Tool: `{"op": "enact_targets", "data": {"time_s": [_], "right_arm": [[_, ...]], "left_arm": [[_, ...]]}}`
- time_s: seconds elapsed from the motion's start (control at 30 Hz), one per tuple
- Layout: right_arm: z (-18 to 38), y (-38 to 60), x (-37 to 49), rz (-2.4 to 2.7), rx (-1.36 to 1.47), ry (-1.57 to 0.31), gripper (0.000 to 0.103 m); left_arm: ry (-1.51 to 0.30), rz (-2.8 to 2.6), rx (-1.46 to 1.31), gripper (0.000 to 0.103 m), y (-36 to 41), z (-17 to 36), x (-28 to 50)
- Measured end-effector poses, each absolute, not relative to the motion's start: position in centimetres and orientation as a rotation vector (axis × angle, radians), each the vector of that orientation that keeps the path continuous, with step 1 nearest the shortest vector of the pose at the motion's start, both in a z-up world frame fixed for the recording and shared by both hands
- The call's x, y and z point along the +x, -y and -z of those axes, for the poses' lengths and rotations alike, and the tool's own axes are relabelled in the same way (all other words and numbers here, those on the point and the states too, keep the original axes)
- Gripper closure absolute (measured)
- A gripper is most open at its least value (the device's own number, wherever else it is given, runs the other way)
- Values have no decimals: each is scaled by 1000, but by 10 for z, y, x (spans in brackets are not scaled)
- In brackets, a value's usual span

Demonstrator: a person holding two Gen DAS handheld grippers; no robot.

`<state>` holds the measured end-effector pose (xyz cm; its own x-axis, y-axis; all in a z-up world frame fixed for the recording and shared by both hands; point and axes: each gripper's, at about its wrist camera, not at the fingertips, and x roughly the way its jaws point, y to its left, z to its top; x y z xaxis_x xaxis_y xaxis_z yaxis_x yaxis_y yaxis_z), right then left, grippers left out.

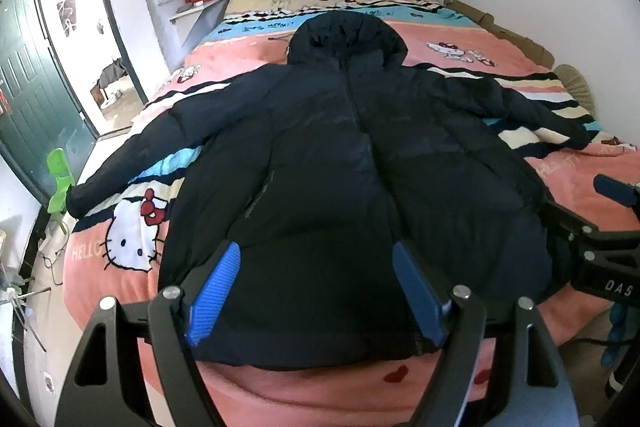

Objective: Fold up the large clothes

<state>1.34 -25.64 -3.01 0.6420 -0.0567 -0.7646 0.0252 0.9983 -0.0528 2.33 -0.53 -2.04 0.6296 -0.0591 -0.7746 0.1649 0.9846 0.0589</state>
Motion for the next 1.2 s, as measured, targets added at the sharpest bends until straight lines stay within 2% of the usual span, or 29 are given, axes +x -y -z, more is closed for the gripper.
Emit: {"op": "enact_targets", "data": {"time_s": [0.77, 0.93, 1.2], "right_arm": [[59, 292, 42, 71, -1, -914, 1], [63, 338, 57, 168, 57, -901, 1], [61, 482, 100, 425, 214, -836, 1]], "left_arm": [[-940, 126, 124, 25, 7, 38, 52], [-949, 103, 96, 25, -2, 43, 69], [-962, 39, 94, 25, -11, 54, 94]]}}
